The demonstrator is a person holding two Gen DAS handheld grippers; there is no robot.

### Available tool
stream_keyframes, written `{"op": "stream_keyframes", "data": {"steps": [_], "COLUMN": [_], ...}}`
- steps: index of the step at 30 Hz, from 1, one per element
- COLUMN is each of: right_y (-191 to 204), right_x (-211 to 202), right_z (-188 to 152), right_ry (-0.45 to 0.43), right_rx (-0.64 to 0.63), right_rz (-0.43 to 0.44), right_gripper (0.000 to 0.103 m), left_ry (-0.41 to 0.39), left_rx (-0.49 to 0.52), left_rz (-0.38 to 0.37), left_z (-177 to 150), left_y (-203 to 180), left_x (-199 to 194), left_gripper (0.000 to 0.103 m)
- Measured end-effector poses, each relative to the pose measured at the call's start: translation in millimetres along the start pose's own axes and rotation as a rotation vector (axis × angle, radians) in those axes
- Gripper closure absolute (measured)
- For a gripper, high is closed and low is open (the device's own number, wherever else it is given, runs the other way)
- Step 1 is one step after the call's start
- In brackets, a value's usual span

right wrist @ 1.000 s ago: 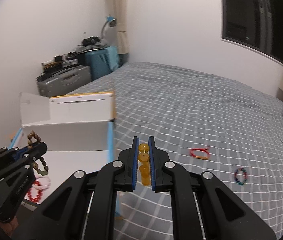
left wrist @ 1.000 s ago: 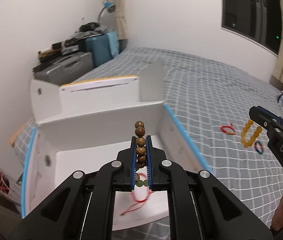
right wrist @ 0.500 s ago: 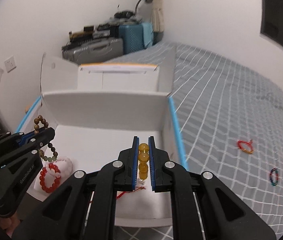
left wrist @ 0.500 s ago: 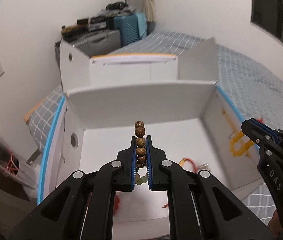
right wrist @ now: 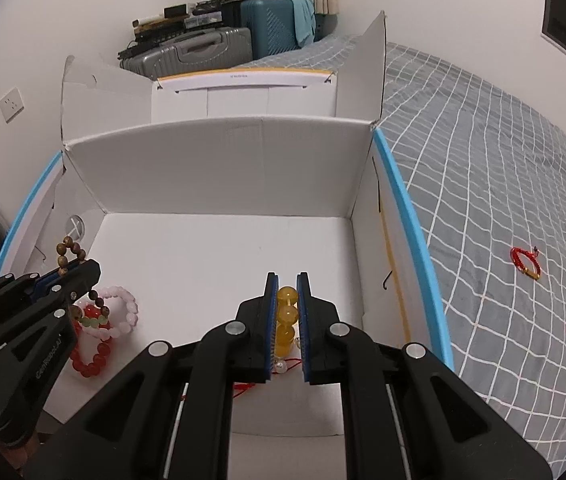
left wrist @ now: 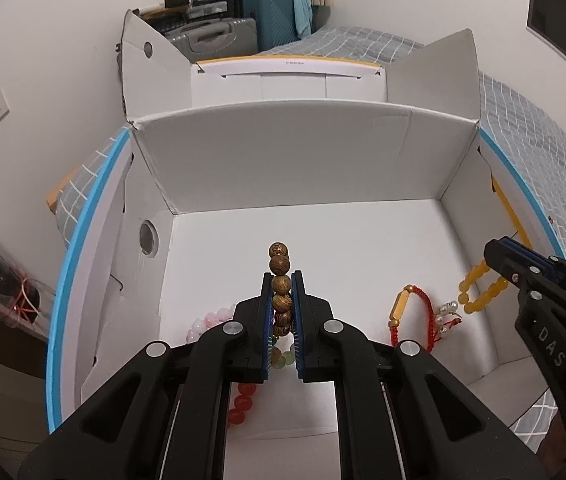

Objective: Organize jewelry
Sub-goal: 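Open both tools to drop the bracelets into the box, then move both tools back over the red string and multicolour bracelets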

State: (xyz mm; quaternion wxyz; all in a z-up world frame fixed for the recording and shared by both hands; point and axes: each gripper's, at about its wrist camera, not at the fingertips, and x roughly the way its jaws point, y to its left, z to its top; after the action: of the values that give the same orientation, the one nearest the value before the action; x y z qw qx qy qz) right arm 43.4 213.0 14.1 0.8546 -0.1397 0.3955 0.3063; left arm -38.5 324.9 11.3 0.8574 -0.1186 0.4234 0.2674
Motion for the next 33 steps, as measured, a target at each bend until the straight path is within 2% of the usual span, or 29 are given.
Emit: {"op": "stream_keyframes", "data": {"steps": [12, 14, 16, 17, 19, 25, 29, 33], "right_y": [6, 6, 4, 3, 2, -5, -13, -28], "right_x": [0, -2, -7, -10, -15, -39, -57, -74], "right_z": [1, 1, 1, 2, 2, 4, 4, 3], "right_ry": [-0.008, -0.014, -0.029, -0.040, -0.055, -0.121, -0.162, -0.197], "right_rx": [-0.022, -0.022, -0.015, -0.009, -0.001, 0.027, 0.046, 0.060], "right_rz": [-0.018, -0.018, -0.018, -0.020, -0.021, -0.040, -0.075, -0.105], "right_gripper": [0.093, 0.087, 0.071, 0.068, 0.060, 0.036, 0.028, 0.018], "left_ry": [0.002, -0.003, -0.023, -0.030, -0.058, -0.120, -0.169, -0.192], "left_rx": [-0.010, -0.011, -0.024, -0.027, -0.036, -0.047, -0.040, -0.033], "left_rz": [-0.013, -0.008, -0.013, -0.015, -0.014, -0.017, 0.015, 0.002], "left_z": [0, 1, 2, 3, 5, 9, 13, 17], "left_y": [3, 2, 3, 3, 4, 0, -10, -19], "left_x": [0, -3, -10, -12, -19, -38, -52, -59], "left_gripper": [0.092, 0.082, 0.069, 0.066, 0.051, 0.024, 0.016, 0.008]}}
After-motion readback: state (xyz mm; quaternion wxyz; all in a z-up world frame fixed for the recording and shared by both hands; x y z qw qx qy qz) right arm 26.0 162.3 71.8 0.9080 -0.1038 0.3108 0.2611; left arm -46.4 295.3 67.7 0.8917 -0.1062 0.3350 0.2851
